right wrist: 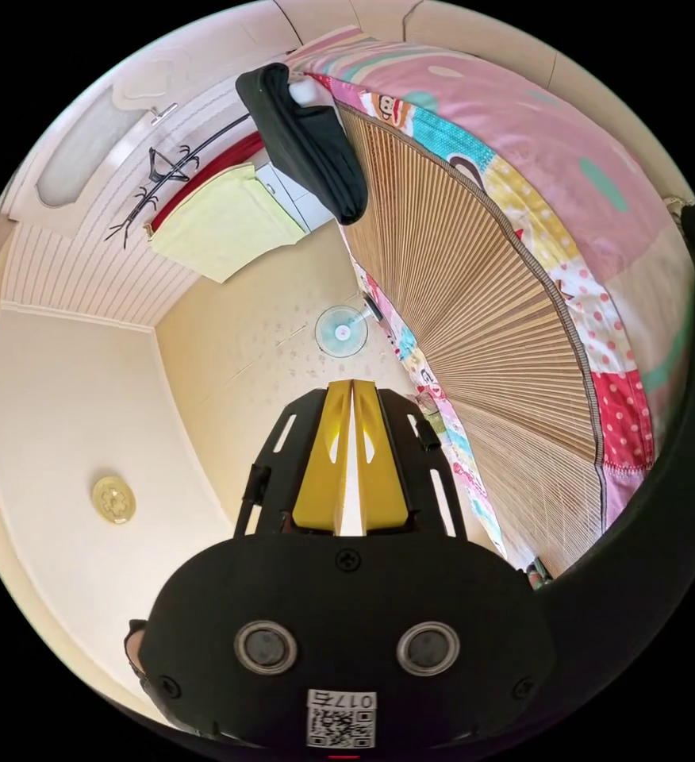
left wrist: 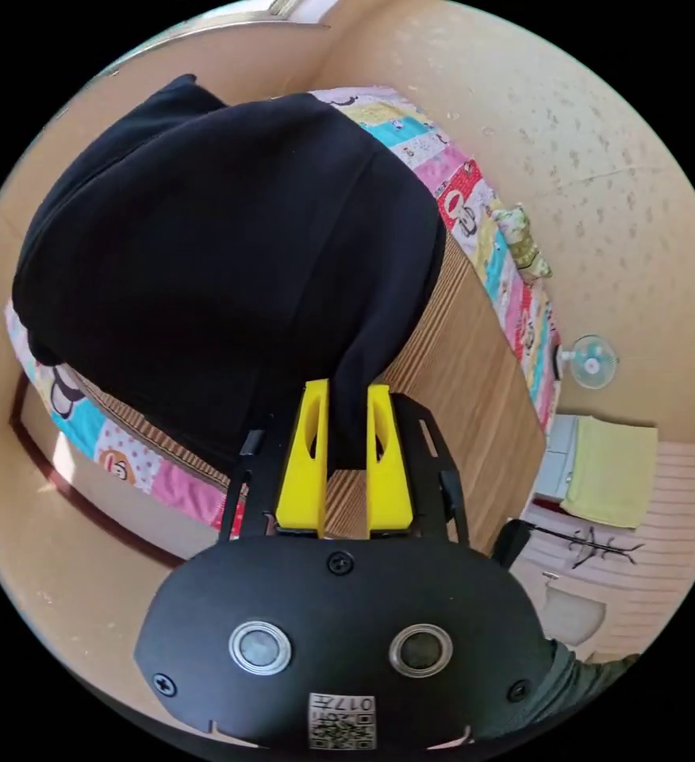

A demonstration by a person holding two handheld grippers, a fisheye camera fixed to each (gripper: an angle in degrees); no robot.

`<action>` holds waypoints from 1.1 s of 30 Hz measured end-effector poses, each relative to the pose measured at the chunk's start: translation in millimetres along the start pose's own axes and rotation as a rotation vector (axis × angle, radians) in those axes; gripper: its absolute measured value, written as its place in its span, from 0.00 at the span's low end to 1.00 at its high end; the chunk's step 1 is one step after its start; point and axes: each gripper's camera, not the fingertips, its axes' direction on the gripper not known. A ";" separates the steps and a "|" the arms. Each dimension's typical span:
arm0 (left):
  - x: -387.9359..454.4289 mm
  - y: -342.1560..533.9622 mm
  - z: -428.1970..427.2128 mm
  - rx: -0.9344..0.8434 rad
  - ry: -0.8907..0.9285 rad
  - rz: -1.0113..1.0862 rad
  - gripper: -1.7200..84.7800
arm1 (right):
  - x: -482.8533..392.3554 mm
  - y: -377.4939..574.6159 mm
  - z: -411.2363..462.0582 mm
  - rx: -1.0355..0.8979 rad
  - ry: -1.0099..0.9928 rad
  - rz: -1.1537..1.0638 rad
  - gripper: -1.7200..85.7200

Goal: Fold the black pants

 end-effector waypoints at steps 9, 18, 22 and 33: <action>28.4 27.1 -65.3 0.113 0.595 0.362 0.06 | 15.1 -22.9 58.3 -0.062 -0.025 0.011 0.03; 261.2 52.7 -72.2 0.060 0.576 1.016 0.05 | 56.4 -45.6 195.1 -0.355 -0.016 0.072 0.02; 344.1 87.5 -74.6 0.120 0.673 1.236 0.06 | 74.9 -46.9 240.7 -0.468 -0.014 0.089 0.02; 230.3 60.6 216.7 -0.485 -0.103 0.374 0.03 | 139.4 -70.1 275.8 -0.501 0.093 0.154 0.02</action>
